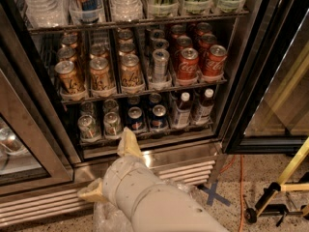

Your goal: Pick orange can from middle shelf of fridge

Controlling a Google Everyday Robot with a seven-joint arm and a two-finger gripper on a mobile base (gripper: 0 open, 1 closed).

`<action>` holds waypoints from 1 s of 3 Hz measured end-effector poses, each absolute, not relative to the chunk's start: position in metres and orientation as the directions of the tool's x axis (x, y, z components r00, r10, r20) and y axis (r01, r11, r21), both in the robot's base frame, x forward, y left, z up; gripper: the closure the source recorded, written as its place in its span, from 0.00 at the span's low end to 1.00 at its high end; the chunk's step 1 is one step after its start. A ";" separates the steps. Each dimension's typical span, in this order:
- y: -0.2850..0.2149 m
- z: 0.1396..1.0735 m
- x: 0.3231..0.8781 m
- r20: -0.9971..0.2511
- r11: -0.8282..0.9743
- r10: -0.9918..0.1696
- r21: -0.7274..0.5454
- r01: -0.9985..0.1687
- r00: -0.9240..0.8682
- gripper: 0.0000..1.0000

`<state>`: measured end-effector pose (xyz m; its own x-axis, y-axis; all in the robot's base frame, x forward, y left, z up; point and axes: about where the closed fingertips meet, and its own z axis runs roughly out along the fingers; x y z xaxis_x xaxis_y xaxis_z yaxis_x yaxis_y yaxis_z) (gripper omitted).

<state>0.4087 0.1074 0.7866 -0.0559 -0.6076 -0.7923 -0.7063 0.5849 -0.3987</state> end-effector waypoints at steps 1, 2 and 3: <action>0.082 0.803 0.417 -0.803 0.631 -0.595 -0.435 -0.642 -0.040 0.00; 0.083 0.803 0.417 -0.803 0.631 -0.595 -0.435 -0.642 -0.040 0.00; 0.083 0.801 0.418 -0.798 0.677 -0.595 -0.436 -0.594 -0.092 0.00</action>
Offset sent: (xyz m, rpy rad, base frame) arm 0.0091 -0.0129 0.0143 0.0175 -0.0507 -0.0329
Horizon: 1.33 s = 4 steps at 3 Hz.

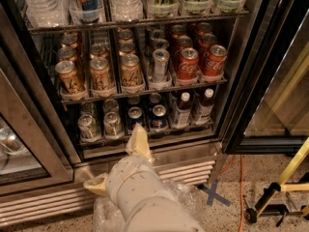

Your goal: Pick orange can from middle shelf of fridge

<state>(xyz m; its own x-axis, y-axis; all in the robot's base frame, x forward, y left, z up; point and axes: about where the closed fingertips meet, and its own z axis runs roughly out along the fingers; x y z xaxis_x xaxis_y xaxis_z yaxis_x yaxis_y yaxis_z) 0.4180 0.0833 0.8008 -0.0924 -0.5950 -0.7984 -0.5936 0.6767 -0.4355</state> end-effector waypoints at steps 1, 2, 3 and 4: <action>0.081 0.795 0.420 -0.762 0.705 -0.632 -0.491 -0.511 -0.141 0.00; 0.086 0.794 0.430 -0.738 0.707 -0.657 -0.532 -0.467 -0.154 0.00; 0.096 0.794 0.454 -0.743 0.718 -0.651 -0.535 -0.445 -0.158 0.00; 0.097 0.793 0.484 -0.743 0.737 -0.647 -0.551 -0.391 -0.171 0.00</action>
Offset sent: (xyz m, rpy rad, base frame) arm 0.0977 -0.0074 -0.0139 -0.1806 -0.1462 -0.3919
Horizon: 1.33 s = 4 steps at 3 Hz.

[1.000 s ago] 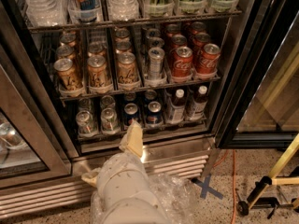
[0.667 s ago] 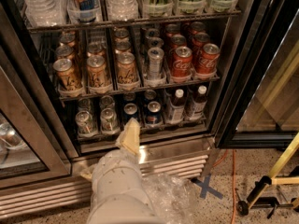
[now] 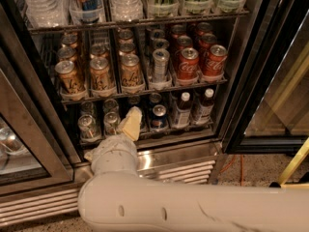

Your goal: Pick orange can from middle shelf of fridge

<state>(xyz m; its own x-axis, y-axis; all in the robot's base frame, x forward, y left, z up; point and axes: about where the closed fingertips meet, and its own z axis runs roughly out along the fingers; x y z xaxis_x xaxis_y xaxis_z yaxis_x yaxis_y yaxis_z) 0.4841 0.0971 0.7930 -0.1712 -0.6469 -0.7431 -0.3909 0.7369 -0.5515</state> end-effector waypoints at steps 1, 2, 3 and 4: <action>0.086 0.794 0.509 -0.738 0.756 -0.645 -0.579 -0.304 -0.200 0.00; 0.081 0.798 0.510 -0.732 0.756 -0.650 -0.594 -0.274 -0.206 0.00; 0.081 0.798 0.510 -0.732 0.756 -0.650 -0.594 -0.274 -0.206 0.00; 0.077 0.808 0.507 -0.783 0.807 -0.587 -0.546 -0.224 -0.208 0.00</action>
Offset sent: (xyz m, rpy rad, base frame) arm 0.0211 -0.0088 0.0007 -0.0157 -0.0311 -0.0716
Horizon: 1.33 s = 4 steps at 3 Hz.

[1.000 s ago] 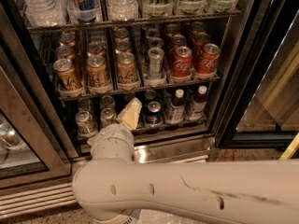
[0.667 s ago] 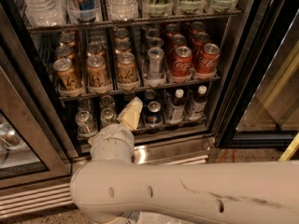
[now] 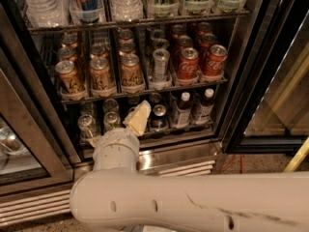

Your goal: Pick orange can from middle shelf of fridge

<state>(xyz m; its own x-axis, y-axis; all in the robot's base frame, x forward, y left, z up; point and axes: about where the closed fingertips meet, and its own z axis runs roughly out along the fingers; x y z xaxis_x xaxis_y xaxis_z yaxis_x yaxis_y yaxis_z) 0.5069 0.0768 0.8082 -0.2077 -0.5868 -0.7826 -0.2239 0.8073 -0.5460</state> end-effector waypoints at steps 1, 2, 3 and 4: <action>0.056 0.821 0.502 -0.884 0.929 -0.367 -0.360 -0.079 -0.289 0.00; 0.041 0.824 0.496 -0.933 0.988 -0.120 -0.147 0.054 -0.338 0.00; 0.042 0.826 0.495 -0.943 0.993 -0.056 -0.086 0.076 -0.329 0.00; 0.034 0.827 0.495 -0.944 0.989 -0.060 -0.099 0.107 -0.323 0.00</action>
Offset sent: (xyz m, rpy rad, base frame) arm -0.0209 -0.0499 0.0111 0.7513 0.0496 -0.4969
